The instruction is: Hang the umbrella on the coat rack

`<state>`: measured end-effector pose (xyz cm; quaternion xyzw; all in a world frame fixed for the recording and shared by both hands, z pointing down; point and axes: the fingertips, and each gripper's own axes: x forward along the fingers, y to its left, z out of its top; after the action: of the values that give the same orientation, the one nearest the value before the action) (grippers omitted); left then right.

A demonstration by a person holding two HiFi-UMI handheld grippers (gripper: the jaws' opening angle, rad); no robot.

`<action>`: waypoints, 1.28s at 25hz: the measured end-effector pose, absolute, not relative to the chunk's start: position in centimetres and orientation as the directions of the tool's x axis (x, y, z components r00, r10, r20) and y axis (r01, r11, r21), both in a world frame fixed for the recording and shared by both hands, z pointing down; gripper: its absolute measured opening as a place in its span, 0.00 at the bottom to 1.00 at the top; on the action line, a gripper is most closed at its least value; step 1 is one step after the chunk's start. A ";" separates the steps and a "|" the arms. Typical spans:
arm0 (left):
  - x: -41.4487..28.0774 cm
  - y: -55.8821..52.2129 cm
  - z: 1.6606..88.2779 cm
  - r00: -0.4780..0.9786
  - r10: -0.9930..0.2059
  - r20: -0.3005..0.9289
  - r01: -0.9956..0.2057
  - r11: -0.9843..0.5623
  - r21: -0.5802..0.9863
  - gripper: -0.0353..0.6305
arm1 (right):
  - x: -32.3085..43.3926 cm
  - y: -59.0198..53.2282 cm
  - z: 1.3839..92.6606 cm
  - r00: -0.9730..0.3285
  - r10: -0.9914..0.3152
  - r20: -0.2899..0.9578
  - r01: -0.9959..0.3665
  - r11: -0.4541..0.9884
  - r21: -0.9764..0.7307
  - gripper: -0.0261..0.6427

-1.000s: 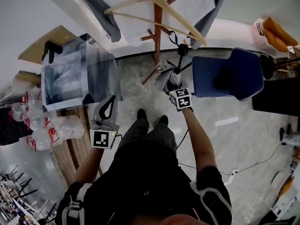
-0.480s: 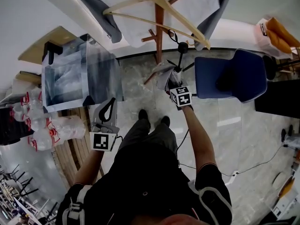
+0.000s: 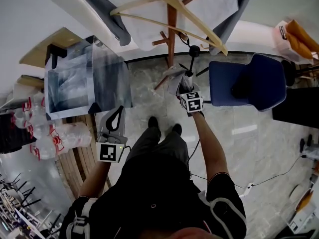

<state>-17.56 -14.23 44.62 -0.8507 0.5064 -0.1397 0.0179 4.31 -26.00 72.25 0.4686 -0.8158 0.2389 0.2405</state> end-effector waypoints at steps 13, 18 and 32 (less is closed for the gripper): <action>-16.9 -15.0 46.1 0.468 -0.854 0.227 -0.857 -0.502 -0.120 0.06 | 3.9 -28.8 74.0 -0.422 -0.673 0.607 -0.894 0.418 -0.159 0.19; -16.2 -15.9 46.6 0.490 -0.844 0.215 -0.849 -0.518 -0.098 0.06 | 3.7 -29.5 74.4 -0.420 -0.671 0.611 -0.896 0.416 -0.159 0.19; -14.0 -17.7 48.1 0.547 -0.810 0.212 -0.815 -0.573 -0.086 0.06 | 2.8 -31.3 76.2 -0.406 -0.684 0.606 -0.902 0.405 -0.147 0.19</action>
<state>-14.02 -17.72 48.12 -0.8793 0.4621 -0.1146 -0.0115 2.82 -31.33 76.15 0.4927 -0.8050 0.2344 0.2333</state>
